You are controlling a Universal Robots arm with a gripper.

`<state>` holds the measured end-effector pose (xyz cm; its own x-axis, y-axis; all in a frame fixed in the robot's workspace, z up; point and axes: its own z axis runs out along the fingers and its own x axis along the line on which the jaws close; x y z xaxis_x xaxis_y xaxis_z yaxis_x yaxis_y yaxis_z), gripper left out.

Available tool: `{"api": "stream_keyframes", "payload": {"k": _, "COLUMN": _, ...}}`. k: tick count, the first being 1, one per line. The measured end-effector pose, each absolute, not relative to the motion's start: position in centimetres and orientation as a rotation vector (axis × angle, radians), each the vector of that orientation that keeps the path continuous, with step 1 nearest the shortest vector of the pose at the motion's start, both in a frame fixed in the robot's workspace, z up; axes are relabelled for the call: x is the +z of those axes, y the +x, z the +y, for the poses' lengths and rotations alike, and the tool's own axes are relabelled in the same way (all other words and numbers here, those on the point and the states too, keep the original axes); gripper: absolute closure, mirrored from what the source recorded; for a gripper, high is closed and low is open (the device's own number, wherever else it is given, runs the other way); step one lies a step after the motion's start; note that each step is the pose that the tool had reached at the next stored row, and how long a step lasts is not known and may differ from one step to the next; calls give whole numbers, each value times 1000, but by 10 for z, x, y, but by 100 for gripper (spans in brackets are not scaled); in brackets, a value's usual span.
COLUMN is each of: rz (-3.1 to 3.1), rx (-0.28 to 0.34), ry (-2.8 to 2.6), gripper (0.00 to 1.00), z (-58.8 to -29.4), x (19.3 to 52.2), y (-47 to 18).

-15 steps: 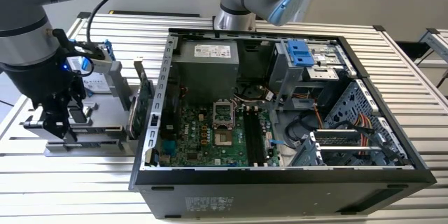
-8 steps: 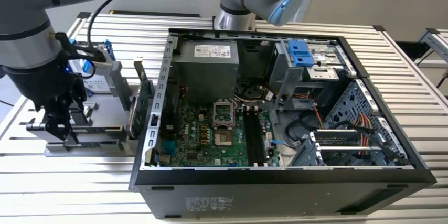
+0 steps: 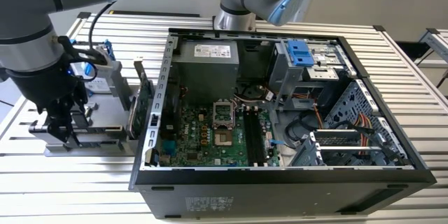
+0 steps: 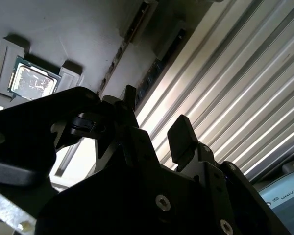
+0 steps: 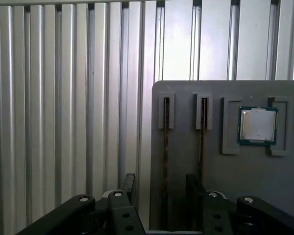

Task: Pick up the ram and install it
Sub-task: 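Pick up the ram and move it above insertion slot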

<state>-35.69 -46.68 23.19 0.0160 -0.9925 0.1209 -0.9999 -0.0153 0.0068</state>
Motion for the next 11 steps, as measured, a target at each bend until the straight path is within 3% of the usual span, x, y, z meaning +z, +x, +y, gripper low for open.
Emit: {"api": "stream_keyframes", "payload": {"k": 11, "rz": -2137, "rx": 129, "ry": 2172, "gripper": 0, "z": -465, "x": 223, "y": -357}}
